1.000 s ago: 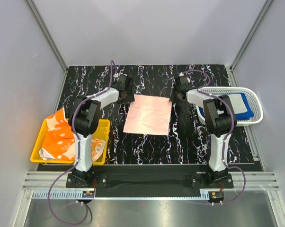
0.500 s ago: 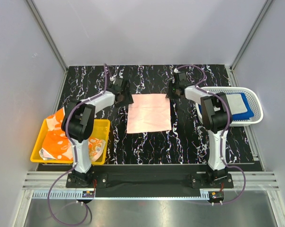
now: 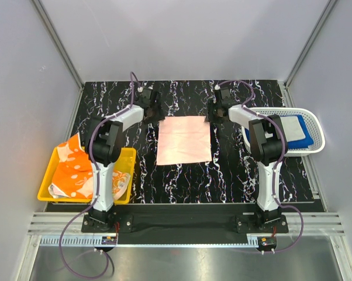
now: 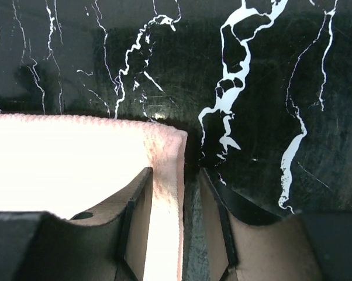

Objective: Fold and stack the towels
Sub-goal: Fold the towel

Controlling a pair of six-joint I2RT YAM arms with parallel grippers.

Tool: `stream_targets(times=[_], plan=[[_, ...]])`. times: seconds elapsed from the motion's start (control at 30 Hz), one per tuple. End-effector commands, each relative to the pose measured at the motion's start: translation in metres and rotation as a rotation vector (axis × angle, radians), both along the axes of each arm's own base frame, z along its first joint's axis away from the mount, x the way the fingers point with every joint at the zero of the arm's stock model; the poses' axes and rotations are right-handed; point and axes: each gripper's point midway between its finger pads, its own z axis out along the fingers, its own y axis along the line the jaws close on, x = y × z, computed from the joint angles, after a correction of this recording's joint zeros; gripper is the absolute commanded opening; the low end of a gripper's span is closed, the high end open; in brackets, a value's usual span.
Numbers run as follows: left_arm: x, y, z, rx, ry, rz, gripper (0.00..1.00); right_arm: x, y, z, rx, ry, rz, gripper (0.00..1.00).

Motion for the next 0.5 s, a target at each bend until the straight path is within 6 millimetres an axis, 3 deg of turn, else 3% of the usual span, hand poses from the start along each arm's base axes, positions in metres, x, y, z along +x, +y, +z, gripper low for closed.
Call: stream_targets(times=[0.0, 0.2, 0.47], plan=[[0.011, -0.002, 0.003, -0.009, -0.016, -0.014, 0.61, 0.011, -0.006, 0.012, -0.041, -0.017, -0.001, 0.44], [0.013, 0.006, -0.005, 0.014, -0.002, 0.018, 0.61, 0.013, -0.007, 0.008, -0.058, -0.008, 0.001, 0.42], [0.016, -0.003, -0.009, -0.018, 0.012, 0.024, 0.56, 0.017, -0.008, 0.005, -0.066, -0.016, 0.009, 0.39]])
